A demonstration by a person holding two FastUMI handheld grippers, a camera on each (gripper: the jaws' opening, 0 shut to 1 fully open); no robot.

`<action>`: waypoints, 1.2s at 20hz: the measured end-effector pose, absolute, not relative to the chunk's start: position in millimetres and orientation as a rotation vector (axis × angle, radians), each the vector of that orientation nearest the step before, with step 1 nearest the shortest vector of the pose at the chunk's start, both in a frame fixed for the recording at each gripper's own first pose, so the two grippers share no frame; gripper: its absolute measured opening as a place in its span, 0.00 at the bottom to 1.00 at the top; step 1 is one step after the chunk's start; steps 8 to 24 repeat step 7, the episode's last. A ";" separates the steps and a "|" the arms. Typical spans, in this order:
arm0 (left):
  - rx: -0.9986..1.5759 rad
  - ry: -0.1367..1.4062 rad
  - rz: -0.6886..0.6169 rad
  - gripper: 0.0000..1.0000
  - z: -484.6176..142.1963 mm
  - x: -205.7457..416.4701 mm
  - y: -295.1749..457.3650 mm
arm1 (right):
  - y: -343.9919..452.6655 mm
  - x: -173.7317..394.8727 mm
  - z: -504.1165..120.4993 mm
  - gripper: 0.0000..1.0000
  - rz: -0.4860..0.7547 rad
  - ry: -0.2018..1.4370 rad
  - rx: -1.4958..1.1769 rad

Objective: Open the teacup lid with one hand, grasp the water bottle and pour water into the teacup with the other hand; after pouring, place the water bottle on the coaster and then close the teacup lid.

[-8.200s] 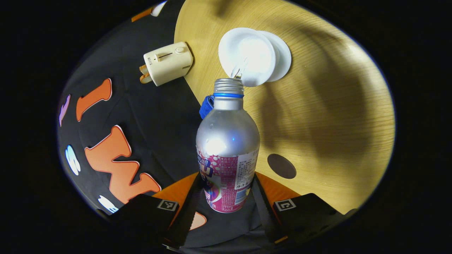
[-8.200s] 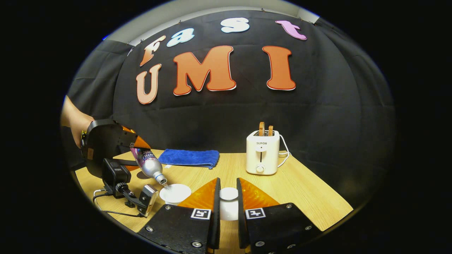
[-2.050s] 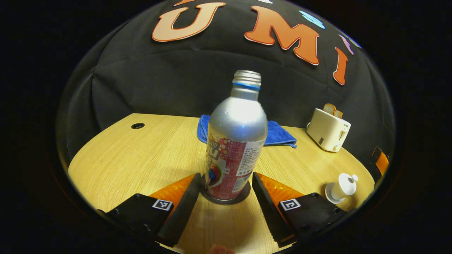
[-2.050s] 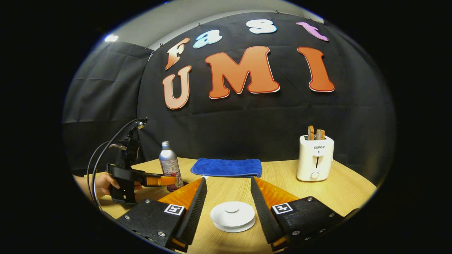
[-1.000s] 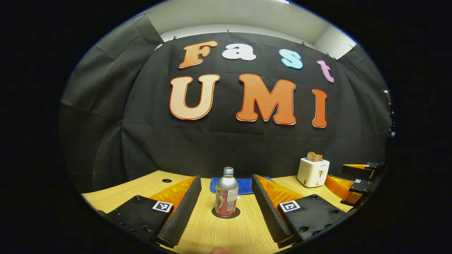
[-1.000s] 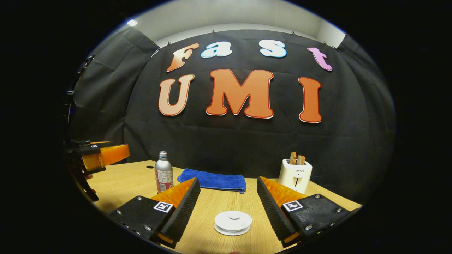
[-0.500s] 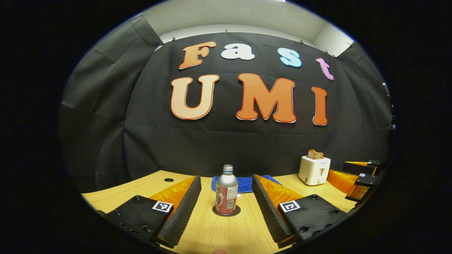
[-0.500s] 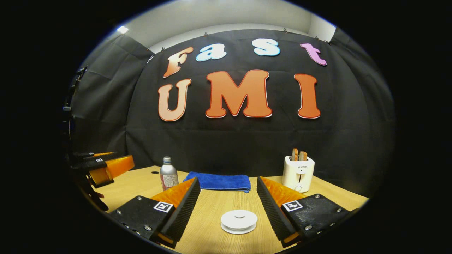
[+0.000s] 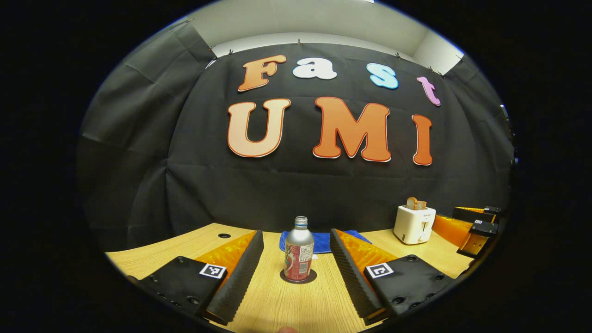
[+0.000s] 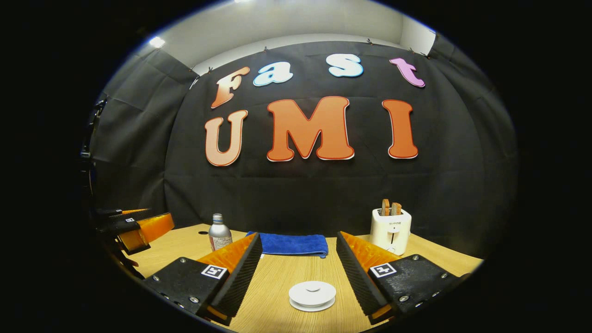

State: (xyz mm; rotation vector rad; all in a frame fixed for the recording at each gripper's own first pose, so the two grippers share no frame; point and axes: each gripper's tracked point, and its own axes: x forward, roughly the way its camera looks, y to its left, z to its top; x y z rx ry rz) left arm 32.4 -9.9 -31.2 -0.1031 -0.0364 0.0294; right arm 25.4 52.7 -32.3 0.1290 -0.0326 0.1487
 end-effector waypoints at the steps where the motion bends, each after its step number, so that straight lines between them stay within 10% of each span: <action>1: -0.101 -0.040 0.030 0.94 -30.7 32.1 -9.8 | 53.1 26.3 -30.4 0.96 0.152 -0.037 0.133; 24: -0.106 -0.055 0.028 0.94 -30.6 34.4 -10.5 | 41.1 26.6 -18.1 0.96 0.108 -0.067 0.163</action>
